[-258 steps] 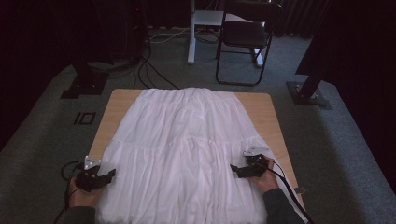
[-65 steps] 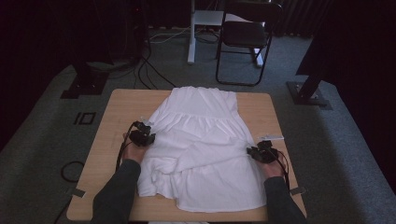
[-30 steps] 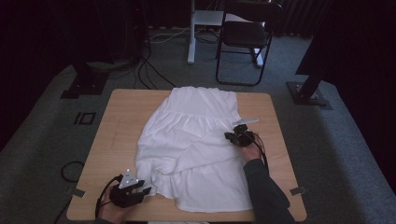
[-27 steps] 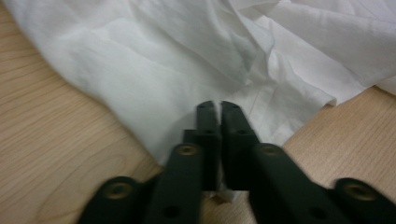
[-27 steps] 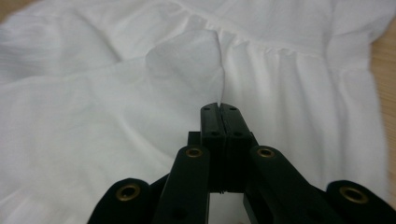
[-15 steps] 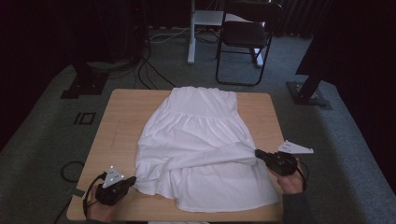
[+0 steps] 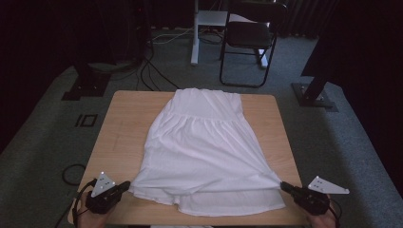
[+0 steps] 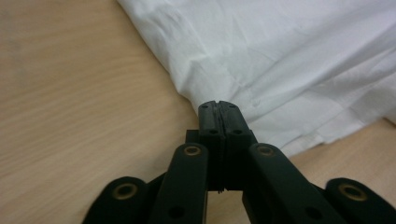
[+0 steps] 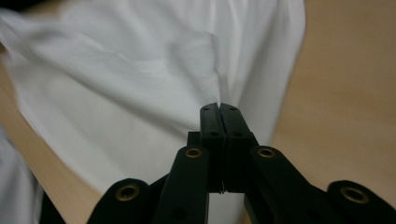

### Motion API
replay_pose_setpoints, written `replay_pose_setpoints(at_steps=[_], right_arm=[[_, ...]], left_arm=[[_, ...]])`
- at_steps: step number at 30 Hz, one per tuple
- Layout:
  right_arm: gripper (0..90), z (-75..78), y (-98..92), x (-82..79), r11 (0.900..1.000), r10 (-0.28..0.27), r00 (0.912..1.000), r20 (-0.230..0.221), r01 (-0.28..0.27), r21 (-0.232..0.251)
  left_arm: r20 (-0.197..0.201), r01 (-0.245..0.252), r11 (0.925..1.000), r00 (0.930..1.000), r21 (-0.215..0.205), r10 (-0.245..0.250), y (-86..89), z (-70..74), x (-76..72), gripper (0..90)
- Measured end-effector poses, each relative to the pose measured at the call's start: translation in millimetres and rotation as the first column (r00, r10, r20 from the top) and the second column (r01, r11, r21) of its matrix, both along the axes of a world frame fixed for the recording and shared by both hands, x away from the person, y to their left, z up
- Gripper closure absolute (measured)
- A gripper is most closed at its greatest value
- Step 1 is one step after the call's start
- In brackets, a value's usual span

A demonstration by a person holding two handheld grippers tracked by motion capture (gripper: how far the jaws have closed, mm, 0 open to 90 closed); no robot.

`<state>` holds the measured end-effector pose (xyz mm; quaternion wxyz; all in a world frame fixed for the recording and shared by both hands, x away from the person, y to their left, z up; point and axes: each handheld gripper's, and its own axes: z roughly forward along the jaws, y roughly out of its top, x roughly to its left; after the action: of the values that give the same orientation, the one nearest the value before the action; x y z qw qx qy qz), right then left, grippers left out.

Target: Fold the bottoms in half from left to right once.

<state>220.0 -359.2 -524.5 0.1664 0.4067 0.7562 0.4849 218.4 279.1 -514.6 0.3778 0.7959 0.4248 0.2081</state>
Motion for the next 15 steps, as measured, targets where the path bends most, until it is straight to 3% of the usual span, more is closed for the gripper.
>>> replay_pose_setpoints(at_steps=[1,2,3,10,11,13,15], right_arm=[[85.1,-7.4,-1.0,-0.8,1.0,-0.005,0.9995,-0.032,0.004,-0.024],[76.3,-18.2,-2.4,-1.5,0.998,-0.02,0.9969,-0.077,0.015,-0.066],[71.7,-28.2,-5.8,-1.6,0.994,-0.071,0.9912,-0.112,0.061,-0.09],[57.4,-18.7,2.3,12.1,0.997,-0.069,0.9948,-0.075,0.068,-0.02],[52.7,-17.0,13.4,19.6,1.0,-0.03,0.9963,-0.08,0.03,0.002],[50.9,-17.3,18.3,22.4,1.0,-0.013,0.9965,-0.082,0.014,0.008],[47.6,-23.5,36.4,34.3,1.0,0.024,0.993,-0.116,-0.024,-0.003]], left_arm=[[0.007,-0.009,0.9999,0.9999,0.013,0.009,-1.7,-1.9,1.1,83.9],[0.006,-0.013,0.9998,0.9999,0.014,0.013,-2.5,-2.5,2.4,77.8],[0.006,-0.008,1.0,0.9999,0.003,0.008,-2.6,-2.3,4.4,72.4],[0.0,-0.008,0.9996,1.0,-0.026,0.008,-8.0,-3.6,19.6,62.3],[-0.007,0.014,0.9993,0.9999,-0.035,-0.015,-13.0,-5.5,23.5,61.0],[-0.013,0.029,0.9991,0.9995,-0.031,-0.03,-16.0,-6.8,25.7,60.2],[-0.029,0.042,0.9984,0.9987,-0.037,-0.043,-22.0,-11.3,31.2,60.0]])
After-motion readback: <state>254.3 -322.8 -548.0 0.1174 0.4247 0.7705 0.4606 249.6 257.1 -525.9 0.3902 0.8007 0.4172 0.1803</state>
